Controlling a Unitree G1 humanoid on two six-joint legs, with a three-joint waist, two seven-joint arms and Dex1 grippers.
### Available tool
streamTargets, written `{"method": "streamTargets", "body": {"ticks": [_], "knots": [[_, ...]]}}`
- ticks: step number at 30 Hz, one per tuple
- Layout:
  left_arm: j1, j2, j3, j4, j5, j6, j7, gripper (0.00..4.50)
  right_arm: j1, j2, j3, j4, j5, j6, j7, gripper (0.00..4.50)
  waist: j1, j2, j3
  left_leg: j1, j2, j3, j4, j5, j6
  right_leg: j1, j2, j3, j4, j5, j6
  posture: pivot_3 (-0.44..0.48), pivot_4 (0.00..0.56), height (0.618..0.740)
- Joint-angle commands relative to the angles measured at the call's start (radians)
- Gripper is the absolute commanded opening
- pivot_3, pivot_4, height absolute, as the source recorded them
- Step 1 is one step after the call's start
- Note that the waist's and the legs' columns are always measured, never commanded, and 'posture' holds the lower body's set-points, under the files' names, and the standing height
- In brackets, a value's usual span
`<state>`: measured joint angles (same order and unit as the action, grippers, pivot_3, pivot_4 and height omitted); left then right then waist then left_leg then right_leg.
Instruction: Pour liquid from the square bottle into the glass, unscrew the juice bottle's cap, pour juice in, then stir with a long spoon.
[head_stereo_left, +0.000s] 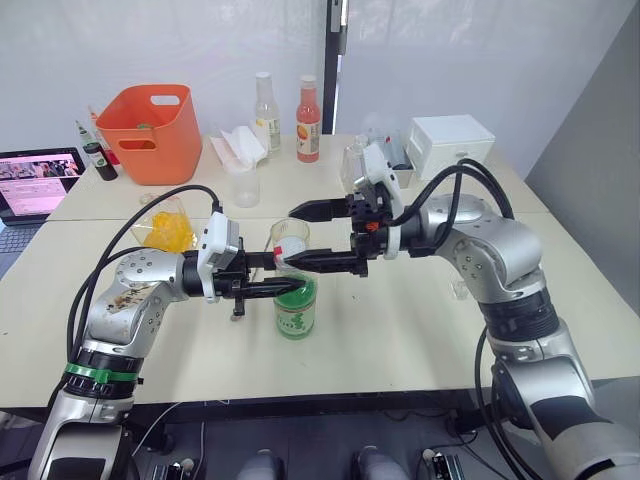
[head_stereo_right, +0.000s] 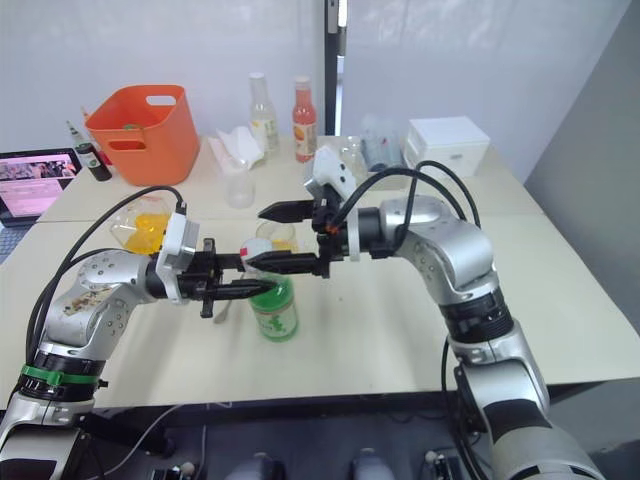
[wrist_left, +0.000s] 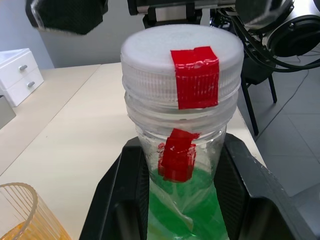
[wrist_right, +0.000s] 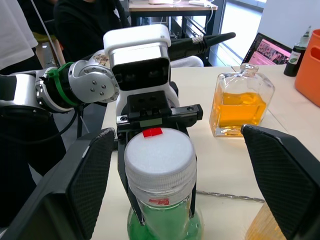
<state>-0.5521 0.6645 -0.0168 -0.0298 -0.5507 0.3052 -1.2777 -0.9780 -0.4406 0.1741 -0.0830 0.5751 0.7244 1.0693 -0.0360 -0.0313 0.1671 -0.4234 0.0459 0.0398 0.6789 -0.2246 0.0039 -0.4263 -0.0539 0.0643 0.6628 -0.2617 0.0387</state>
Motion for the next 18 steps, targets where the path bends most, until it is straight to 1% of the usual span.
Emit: {"method": "streamTargets", "body": {"ticks": [1,18], "knots": [[0.014,0.011,-0.025,0.009,0.033,0.009,-0.011,1.38,-0.021,-0.001,-0.025,-0.045,0.019,-0.003,0.003,4.34,0.000,0.000,0.000,0.000,0.000,0.000,0.000,0.000,0.000,0.000,0.000,0.000,0.000,0.000,0.000,0.000,0.150,0.715],[0.015,0.011,-0.025,0.002,0.032,0.013,-0.007,1.38,-0.008,0.023,0.022,-0.034,-0.009,-0.002,-0.005,4.34,0.000,0.000,0.000,0.000,0.000,0.000,0.000,0.000,0.000,0.000,0.000,0.000,0.000,0.000,0.000,0.000,0.150,0.715]]}}
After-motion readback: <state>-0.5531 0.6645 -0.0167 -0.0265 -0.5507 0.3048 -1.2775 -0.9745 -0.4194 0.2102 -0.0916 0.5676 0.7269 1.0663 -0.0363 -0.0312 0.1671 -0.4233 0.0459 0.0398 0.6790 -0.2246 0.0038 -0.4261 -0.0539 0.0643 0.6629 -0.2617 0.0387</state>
